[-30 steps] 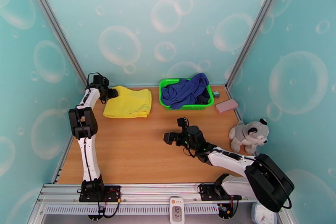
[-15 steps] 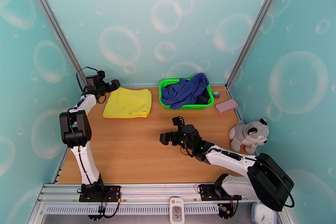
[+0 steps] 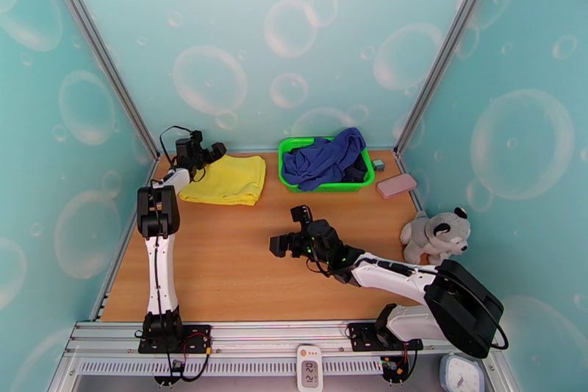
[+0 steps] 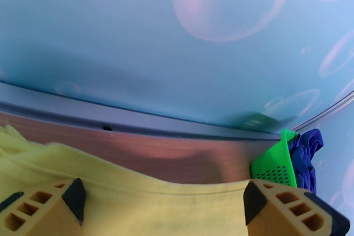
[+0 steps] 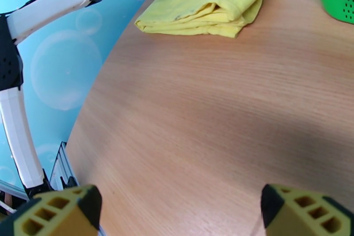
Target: Fold and stack the trousers
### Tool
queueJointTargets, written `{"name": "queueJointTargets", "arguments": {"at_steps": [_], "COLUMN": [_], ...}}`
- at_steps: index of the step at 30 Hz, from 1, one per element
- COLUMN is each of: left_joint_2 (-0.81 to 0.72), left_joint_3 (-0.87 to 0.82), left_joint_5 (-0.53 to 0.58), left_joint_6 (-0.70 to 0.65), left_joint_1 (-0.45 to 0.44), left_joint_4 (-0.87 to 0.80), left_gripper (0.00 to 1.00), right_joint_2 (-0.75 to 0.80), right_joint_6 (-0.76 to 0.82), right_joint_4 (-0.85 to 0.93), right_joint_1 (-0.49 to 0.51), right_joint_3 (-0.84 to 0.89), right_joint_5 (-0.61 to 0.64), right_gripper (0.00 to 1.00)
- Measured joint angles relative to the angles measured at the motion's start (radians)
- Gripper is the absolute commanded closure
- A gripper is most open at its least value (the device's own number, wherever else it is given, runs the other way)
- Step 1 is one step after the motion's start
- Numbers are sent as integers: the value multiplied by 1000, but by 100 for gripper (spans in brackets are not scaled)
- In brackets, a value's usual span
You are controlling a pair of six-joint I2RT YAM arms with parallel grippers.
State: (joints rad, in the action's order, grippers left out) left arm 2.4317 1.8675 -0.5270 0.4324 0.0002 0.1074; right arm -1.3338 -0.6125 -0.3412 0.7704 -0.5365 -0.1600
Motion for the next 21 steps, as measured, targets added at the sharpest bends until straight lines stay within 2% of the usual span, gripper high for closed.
{"name": "queueJointTargets", "arguments": {"at_steps": [3,8,12,16,21], "left_joint_2": [-157,-342,-367,-367,-352], "left_joint_3": [-194,-407,-525,-638,-647], "left_joint_5": [10,-68,-101,-60,-53], "left_joint_6": [-16,55,137,193,232], "left_joint_1": [-70,-191,-256,-293,-309], "left_joint_4": [12,113,179,185,252], "left_gripper": [1,1,1,1,1], "right_joint_2": [0,0,11,69,139], "right_joint_6": [0,0,0,0,0], "right_joint_4": [-19,-48,-64,-63,-49], "right_joint_1": [-9,-45,-79,-110,-151], "right_joint_3": [11,36,58,97,130], "right_joint_5": [1,-13,-30,-31,-34], "right_gripper": [1,1,1,1,1]}}
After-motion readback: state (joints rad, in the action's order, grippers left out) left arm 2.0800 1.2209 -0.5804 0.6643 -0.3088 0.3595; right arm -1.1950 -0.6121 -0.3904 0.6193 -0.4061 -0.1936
